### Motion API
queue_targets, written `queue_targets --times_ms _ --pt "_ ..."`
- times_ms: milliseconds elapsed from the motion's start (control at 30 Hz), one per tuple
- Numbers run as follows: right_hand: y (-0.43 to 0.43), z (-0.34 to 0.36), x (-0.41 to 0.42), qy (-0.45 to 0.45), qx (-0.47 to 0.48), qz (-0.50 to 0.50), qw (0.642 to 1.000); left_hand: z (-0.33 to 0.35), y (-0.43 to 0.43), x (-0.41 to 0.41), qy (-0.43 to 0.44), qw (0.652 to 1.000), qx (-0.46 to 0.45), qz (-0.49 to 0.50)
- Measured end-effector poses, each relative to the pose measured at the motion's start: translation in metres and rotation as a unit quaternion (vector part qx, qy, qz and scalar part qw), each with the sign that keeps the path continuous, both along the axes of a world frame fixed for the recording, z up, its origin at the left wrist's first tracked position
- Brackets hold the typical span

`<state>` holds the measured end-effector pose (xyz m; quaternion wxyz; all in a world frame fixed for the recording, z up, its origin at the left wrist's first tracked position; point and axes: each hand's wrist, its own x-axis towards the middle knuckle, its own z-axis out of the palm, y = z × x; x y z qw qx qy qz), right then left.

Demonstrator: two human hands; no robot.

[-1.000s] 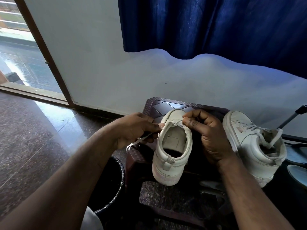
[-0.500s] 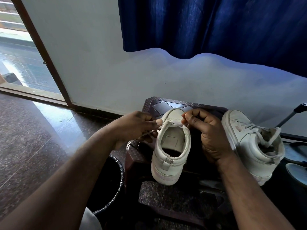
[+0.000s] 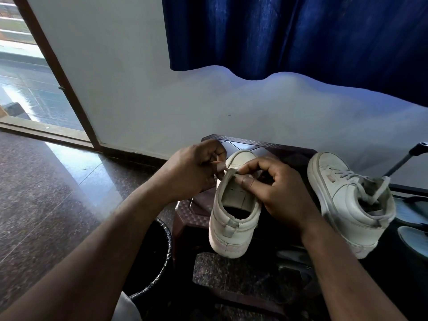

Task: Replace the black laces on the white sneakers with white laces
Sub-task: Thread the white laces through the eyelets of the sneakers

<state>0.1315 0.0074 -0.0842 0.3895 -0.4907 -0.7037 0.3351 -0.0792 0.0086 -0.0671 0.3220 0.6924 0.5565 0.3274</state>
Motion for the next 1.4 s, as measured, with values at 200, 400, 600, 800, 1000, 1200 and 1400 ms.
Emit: queue_targets --times_ms 200,400,600,800,1000,1200,1400 --pt "-0.001 -0.005 -0.014 -0.077 0.036 -0.104 0.991 -0.003 0.003 -0.002 -0.219 0.964 -0.149 0.019" --pt "0.001 -0.003 -0.018 -0.107 0.012 -0.123 0.987 -0.003 0.004 0.002 -0.302 0.922 -0.235 0.055" --pt "0.004 -0.001 -0.019 -0.098 -0.02 -0.108 0.989 -0.008 0.008 0.007 -0.295 0.918 -0.248 0.089" --pt "0.002 -0.006 -0.023 -0.024 -0.04 -0.132 0.99 -0.007 0.008 0.006 -0.304 0.917 -0.246 0.085" --pt "-0.002 -0.011 -0.026 -0.02 0.057 -0.174 0.983 -0.007 0.008 0.006 -0.302 0.926 -0.221 0.058" --pt "-0.002 -0.015 -0.027 -0.069 0.09 -0.185 0.976 -0.006 0.01 0.004 -0.238 0.954 -0.173 0.056" --pt "-0.003 -0.012 -0.021 -0.054 0.061 -0.19 0.978 -0.005 0.009 -0.002 -0.216 0.966 -0.13 0.049"
